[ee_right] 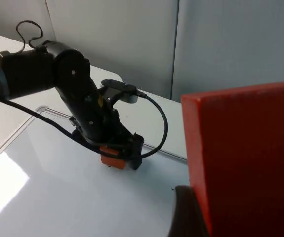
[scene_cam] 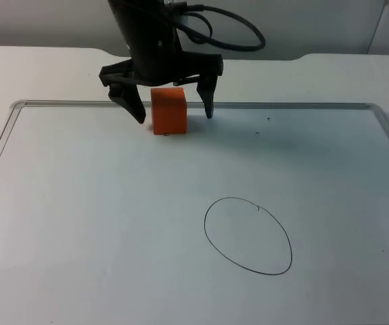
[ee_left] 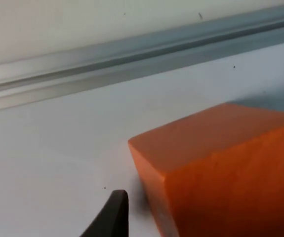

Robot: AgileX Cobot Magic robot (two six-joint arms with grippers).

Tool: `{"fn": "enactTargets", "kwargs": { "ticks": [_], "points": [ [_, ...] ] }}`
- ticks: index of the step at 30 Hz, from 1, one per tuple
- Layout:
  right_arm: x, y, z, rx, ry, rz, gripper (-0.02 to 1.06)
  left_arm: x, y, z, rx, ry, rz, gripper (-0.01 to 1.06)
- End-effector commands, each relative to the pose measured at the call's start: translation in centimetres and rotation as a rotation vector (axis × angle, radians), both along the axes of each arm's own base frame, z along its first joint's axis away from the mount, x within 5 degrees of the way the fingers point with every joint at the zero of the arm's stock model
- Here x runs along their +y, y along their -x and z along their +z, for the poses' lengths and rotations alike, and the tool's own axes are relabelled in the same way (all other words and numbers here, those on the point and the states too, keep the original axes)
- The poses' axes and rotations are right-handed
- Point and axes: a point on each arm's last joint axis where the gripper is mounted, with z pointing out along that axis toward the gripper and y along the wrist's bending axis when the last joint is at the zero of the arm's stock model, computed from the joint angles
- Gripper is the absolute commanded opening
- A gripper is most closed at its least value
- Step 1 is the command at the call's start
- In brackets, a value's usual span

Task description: Pick up one cube with the left hand and another cube with the right hand. First place the cube in the right hand at the target position, then stack the cube in the left hand on top.

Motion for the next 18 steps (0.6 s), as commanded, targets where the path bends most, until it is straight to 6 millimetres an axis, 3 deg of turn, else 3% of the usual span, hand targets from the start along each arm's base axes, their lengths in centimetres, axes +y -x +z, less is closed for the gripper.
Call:
{"fn": "enactTargets", "kwargs": {
  "ticks": [1,10,13,16,17,18],
  "points": [
    [0.10,0.03,0.06,-0.016,-0.004,0.009,0.00,-0.77,0.15,-0.23,-0.007,0.006,-0.005,1.04],
    [0.10,0.03,0.06,-0.018,0.001,0.011,0.00,-0.55,0.07,-0.25,-0.017,-0.019,-0.003,1.01],
    [0.10,0.02,0.08,-0.021,0.000,0.011,0.00,-0.50,0.04,-0.26,-0.020,-0.025,-0.005,0.87],
    [0.11,0.03,0.08,-0.020,-0.002,0.012,0.00,-0.48,0.05,-0.26,-0.019,-0.028,-0.005,0.63],
    [0.11,0.03,0.08,-0.020,-0.002,0.012,0.00,-0.48,0.05,-0.26,-0.019,-0.028,-0.005,0.63],
    [0.11,0.03,0.08,-0.020,-0.002,0.012,0.00,-0.47,0.08,-0.27,-0.016,-0.029,-0.006,0.54]
  ]
}}
